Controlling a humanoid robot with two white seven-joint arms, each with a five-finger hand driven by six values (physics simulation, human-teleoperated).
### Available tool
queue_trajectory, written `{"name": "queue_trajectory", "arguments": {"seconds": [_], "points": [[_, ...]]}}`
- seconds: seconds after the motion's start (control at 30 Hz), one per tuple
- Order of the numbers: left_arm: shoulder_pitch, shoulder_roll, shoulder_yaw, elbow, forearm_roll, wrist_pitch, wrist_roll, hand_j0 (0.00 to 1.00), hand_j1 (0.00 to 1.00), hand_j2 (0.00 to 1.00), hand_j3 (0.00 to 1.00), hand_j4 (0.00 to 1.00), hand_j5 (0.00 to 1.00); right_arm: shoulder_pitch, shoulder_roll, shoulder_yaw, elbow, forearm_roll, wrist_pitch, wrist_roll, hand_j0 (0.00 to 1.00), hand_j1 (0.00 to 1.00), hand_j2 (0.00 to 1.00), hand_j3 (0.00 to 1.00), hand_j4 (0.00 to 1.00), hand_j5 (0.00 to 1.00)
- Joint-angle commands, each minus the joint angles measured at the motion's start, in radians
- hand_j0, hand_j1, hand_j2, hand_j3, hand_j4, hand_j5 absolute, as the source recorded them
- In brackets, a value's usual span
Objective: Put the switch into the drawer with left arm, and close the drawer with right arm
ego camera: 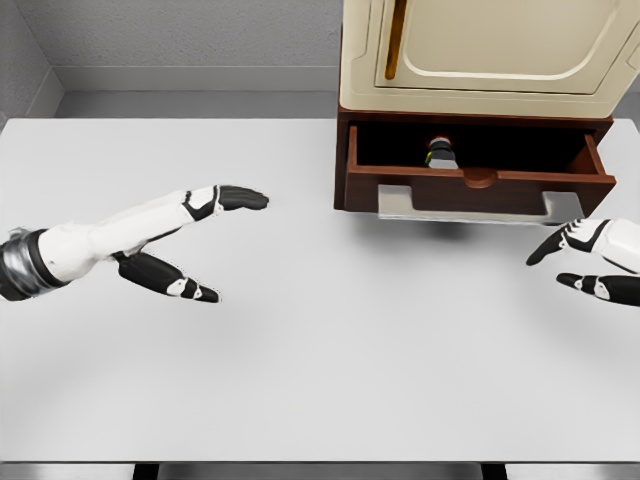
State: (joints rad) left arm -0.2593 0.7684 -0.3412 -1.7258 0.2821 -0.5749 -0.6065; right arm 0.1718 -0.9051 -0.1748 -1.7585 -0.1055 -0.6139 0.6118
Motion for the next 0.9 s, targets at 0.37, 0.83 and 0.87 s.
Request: {"name": "queue_trajectory", "arguments": {"seconds": [0.37, 0.83, 0.87], "points": [[0.080, 0.055, 0.041, 0.405, -0.032, -0.036, 0.008, 1.00, 1.00, 1.00, 1.00, 1.00, 1.00, -0.080, -0.002, 0.069, 0.027, -0.003, 0.003, -0.001, 0.61, 0.61, 0.61, 0.61, 0.61, 0.61], [0.077, 0.058, 0.042, 0.451, -0.032, -0.036, 0.008, 1.00, 1.00, 1.00, 1.00, 1.00, 1.00, -0.181, 0.005, 0.158, 0.108, 0.004, 0.003, -0.001, 0.62, 0.62, 0.62, 0.62, 0.62, 0.62], [0.077, 0.058, 0.042, 0.451, -0.032, -0.036, 0.010, 1.00, 1.00, 1.00, 1.00, 1.00, 1.00, -0.187, 0.006, 0.161, 0.111, 0.004, 0.003, -0.001, 0.62, 0.62, 0.62, 0.62, 0.62, 0.62]]}}
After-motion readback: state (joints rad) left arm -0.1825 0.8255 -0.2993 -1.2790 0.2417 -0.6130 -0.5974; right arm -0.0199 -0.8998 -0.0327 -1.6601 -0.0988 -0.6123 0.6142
